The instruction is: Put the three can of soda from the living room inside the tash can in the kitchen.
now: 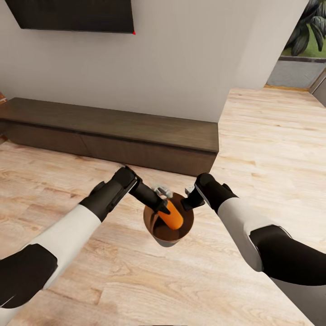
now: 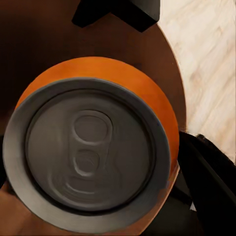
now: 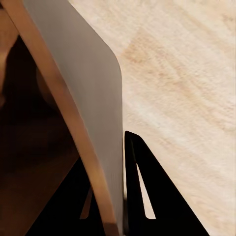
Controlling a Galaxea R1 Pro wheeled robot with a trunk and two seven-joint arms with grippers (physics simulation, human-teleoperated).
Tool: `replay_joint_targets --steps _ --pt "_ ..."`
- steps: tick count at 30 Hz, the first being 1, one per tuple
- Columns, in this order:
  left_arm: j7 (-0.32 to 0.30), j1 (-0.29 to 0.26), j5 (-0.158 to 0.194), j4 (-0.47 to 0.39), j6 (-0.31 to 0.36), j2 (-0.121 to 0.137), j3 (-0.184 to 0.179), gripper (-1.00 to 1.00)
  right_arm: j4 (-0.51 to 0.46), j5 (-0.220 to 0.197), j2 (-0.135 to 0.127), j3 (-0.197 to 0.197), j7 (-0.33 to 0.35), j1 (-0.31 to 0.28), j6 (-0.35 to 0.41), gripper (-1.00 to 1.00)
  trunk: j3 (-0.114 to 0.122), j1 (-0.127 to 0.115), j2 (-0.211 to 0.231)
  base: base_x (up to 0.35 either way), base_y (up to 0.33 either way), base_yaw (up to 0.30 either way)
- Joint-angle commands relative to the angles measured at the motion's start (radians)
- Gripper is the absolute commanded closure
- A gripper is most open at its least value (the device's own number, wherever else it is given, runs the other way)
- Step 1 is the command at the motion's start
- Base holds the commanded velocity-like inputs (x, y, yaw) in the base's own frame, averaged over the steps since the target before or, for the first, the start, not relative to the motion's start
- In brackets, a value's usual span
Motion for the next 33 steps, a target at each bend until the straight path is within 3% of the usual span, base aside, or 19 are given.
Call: replay_joint_targets --steps 1,10,18,33 --pt "0.007 0.001 0.001 0.0 0.0 -0.001 -0.008 1.0 0.0 -0.03 0.001 -0.004 0.005 0.0 0.006 1.0 0.0 0.0 0.0 0.0 0.0 0.0" --pt "0.074 0.006 0.0 0.013 0.0 -0.027 -0.072 1.0 0.0 -0.03 0.006 -0.004 0.005 0.0 0.006 1.0 0.0 0.0 0.0 0.0 0.0 0.0" --pt "0.232 0.008 0.001 0.054 0.0 -0.047 -0.144 1.0 0.0 -0.03 0.012 -0.004 0.005 0.0 0.006 1.0 0.0 0.0 0.0 0.0 0.0 0.0" --pt "0.338 0.028 0.003 0.147 0.0 -0.078 -0.176 1.0 0.0 -0.03 0.014 -0.006 0.005 0.0 0.006 1.0 0.0 0.0 0.0 0.0 0.0 0.0"
